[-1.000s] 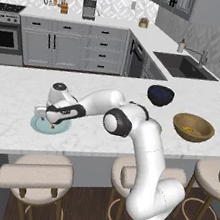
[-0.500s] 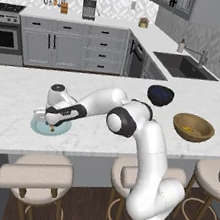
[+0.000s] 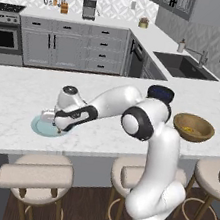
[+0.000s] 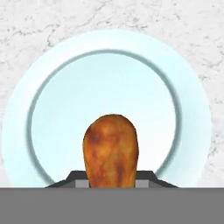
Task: Pick the chicken drumstick and squash from their plates and place them in the bowl. Then put the bowl in the fridge.
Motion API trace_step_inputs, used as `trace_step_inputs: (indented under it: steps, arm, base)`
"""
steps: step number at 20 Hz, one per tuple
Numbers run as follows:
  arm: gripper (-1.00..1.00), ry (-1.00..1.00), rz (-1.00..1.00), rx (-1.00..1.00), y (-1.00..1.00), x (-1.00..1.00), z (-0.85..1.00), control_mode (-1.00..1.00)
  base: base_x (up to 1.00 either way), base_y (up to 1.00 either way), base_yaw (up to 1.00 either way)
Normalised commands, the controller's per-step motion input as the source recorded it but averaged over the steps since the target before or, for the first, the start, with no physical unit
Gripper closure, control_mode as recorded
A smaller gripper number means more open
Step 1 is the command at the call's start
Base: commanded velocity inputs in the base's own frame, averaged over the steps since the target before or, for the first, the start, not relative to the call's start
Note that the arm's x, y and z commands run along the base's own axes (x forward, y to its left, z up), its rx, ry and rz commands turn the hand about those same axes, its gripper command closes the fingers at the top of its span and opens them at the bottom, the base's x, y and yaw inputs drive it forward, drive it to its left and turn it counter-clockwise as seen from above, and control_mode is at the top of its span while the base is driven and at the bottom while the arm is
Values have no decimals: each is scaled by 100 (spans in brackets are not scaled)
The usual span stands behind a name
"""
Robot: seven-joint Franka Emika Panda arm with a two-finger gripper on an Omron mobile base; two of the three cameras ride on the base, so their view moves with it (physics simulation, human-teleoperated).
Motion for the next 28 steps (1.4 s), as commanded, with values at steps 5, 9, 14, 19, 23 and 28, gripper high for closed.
trace_step_inputs:
  steps: [5, 9, 14, 19, 23, 28]
  arm:
    - [100, -3, -10, -1, -55, -57, 81, -100]
    - [100, 0, -22, -11, -63, -39, 100, -100]
    - [100, 15, -23, -13, -89, -14, 56, -100]
    - [100, 21, -20, -12, -100, 0, 21, -100]
    - [100, 7, -22, -6, -100, -4, 54, -100]
    - [100, -1, -22, -2, -100, -11, 52, -100]
  base:
    - [0, 0, 0]
    - [0, 0, 0]
    - [0, 0, 0]
    - [0, 0, 0]
    - [0, 0, 0]
    - [0, 0, 0]
